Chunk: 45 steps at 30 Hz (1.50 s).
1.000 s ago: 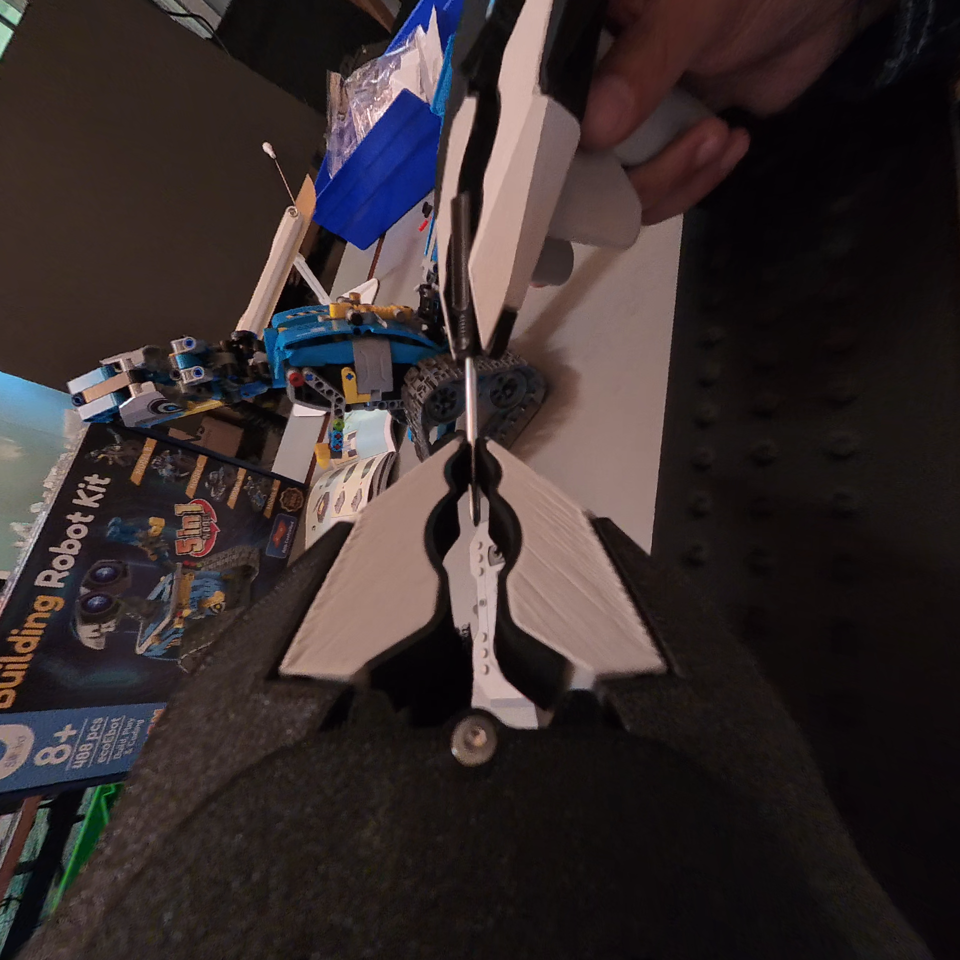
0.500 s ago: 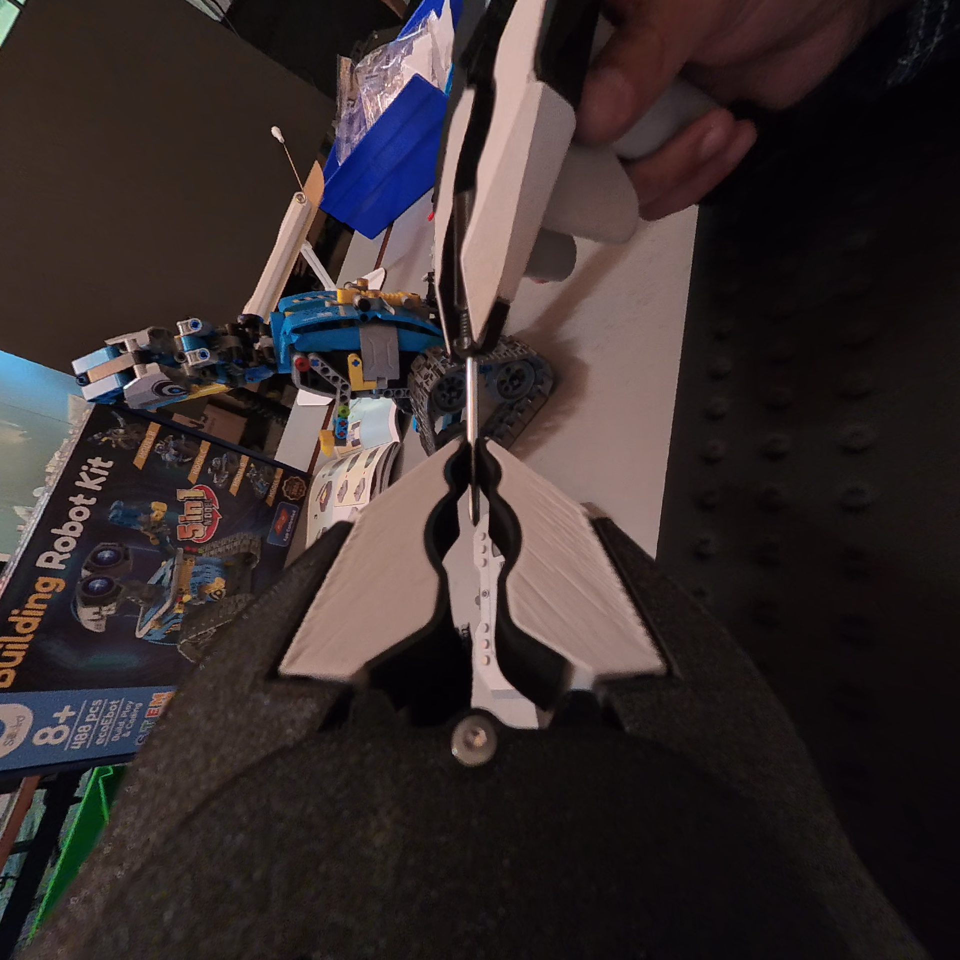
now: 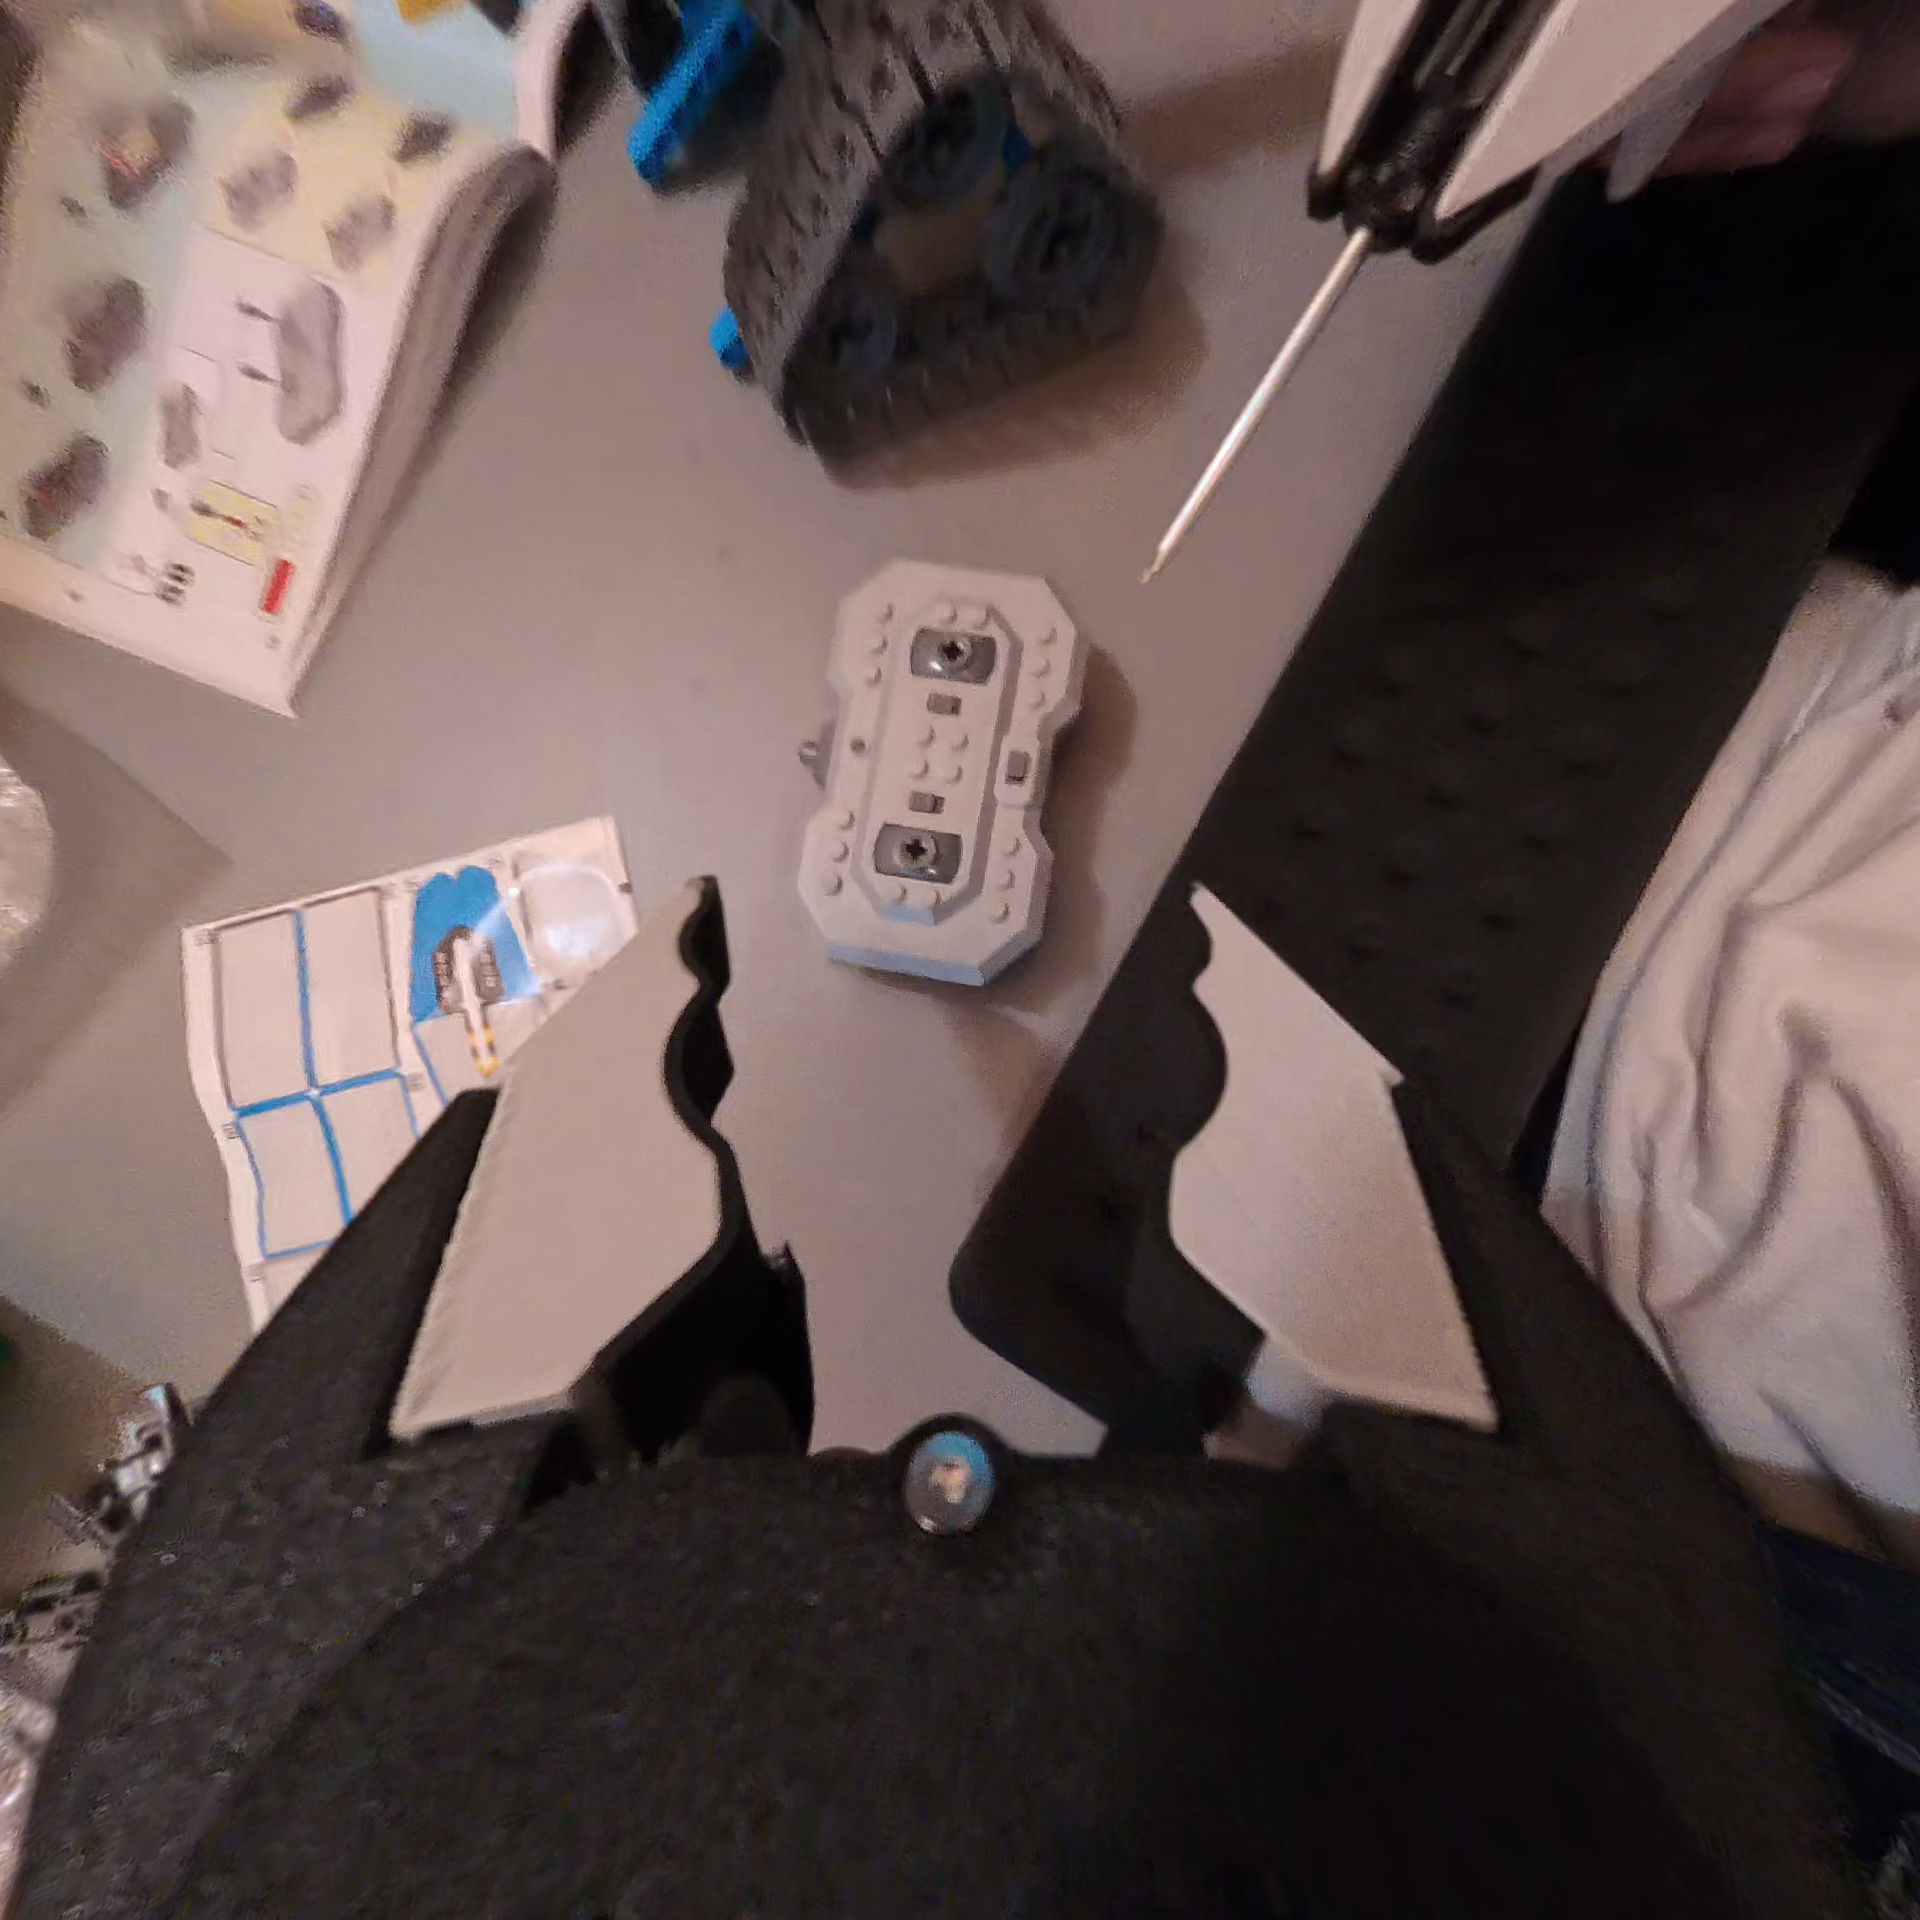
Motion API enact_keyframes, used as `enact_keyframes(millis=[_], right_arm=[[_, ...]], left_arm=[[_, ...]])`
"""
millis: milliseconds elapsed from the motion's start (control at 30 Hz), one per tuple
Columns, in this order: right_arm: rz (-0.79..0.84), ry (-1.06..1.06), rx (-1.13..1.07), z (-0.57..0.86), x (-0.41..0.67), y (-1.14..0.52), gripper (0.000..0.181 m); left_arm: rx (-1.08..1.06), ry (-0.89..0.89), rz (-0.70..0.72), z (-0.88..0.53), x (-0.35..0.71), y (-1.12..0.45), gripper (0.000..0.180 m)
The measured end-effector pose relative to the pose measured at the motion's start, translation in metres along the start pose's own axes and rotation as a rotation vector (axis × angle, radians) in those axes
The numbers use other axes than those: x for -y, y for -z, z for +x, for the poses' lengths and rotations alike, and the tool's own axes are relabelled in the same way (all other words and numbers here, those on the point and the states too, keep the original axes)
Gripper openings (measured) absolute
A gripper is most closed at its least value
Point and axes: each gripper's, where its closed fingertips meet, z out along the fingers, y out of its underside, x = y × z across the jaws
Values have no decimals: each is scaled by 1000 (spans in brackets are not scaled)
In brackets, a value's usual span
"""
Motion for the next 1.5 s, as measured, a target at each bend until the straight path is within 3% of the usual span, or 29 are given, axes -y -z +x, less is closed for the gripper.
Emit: enact_keyframes(millis=[133, 333, 433, 533, 633, 733, 800, 933, 1000, 1133, 1500], right_arm=[[-42, 58, -38, 1, -6, -4, 11], [-1, 40, -59, 7, -1, 5, 11], [5, 34, -51, 7, -1, 6, 11], [24, 20, -60, 10, 2, 9, 11], [114, 12, -98, 16, 17, 23, 12], [262, -15, -109, 19, 40, 45, 12], [325, -87, -52, 19, 53, 48, 11], [334, -177, 72, 12, 77, 22, 11], [301, -174, 107, 14, 81, 8, 11], [295, -139, 145, 10, 93, -12, 11], [298, -154, 146, 11, 88, -25, 11]], left_arm=[[26, -74, -166, -3, -2, -24, 86], [-5, -45, -390, -10, -17, -62, 90], [-54, 17, -439, -6, -22, -71, 70], [-40, -33, -434, -9, -18, -71, 69], [-168, 154, -171, -10, 14, -54, 70], [-567, 478, 491, -2, 83, 11, 69], [-757, 618, 839, -6, 101, 51, 69], [-888, 577, 1149, 5, 100, 75, 70], [-897, 555, 1218, 2, 98, 83, 69], [-847, 540, 1166, -1, 90, 72, 70], [-878, 583, 1213, -10, 86, 77, 70]])
